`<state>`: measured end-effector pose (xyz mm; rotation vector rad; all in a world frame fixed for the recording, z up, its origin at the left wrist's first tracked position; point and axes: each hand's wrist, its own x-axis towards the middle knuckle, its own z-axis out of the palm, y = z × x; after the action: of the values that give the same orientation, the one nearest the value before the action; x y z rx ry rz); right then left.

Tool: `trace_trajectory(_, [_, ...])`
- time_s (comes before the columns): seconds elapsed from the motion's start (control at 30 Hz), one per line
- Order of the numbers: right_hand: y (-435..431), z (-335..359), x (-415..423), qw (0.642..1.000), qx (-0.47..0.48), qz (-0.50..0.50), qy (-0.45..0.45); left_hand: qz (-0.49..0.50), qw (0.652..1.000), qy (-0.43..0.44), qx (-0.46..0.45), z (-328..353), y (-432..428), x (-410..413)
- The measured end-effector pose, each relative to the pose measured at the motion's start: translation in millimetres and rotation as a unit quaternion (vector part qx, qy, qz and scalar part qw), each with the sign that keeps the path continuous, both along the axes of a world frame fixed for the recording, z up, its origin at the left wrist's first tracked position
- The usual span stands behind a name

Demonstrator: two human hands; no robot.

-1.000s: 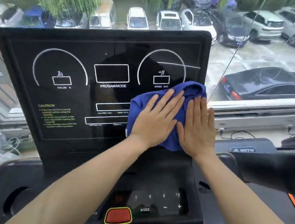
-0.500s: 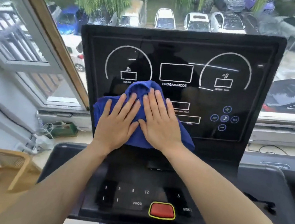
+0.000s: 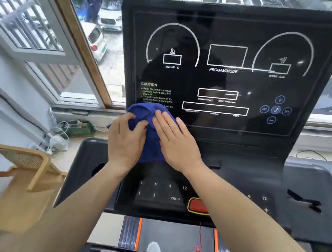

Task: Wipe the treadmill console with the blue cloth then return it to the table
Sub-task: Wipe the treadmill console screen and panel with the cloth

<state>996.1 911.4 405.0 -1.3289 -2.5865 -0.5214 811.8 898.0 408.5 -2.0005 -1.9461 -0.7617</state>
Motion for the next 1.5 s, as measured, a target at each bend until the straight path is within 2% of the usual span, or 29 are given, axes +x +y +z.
trace_trajectory(0.2, [-27.5,-14.9,47.0,1.000,0.000,0.014,-0.017,-0.029,0.999,0.018,0.027,-4.5,-13.7,38.5])
trace_trajectory(0.47, [-27.3,-2.3,31.1,0.990,0.039,0.011,0.132,-0.067,0.997,-0.007,-0.027,3.3,-19.9,49.6])
trace_trajectory(0.6, [-21.8,1.8,50.9,0.989,0.031,-0.003,0.145,-0.102,0.994,0.003,-0.028,5.2,-13.6,68.3])
trace_trajectory(0.97, [-29.0,2.5,188.5,0.978,0.031,-0.102,0.180,-0.228,0.971,0.066,-0.039,8.2,6.7,201.2])
trace_trajectory(1.2, [-32.0,1.7,231.0,0.959,0.013,-0.169,0.225,-0.278,0.956,0.076,-0.051,17.0,8.8,254.7])
trace_trajectory(1.33, [-31.4,0.1,222.2,0.951,0.034,-0.185,0.245,-0.293,0.955,0.053,-0.018,15.4,10.1,251.7])
trace_trajectory(1.5, [-24.2,-3.9,152.4,0.961,0.044,-0.100,0.255,-0.260,0.964,0.036,0.033,2.7,9.6,169.1])
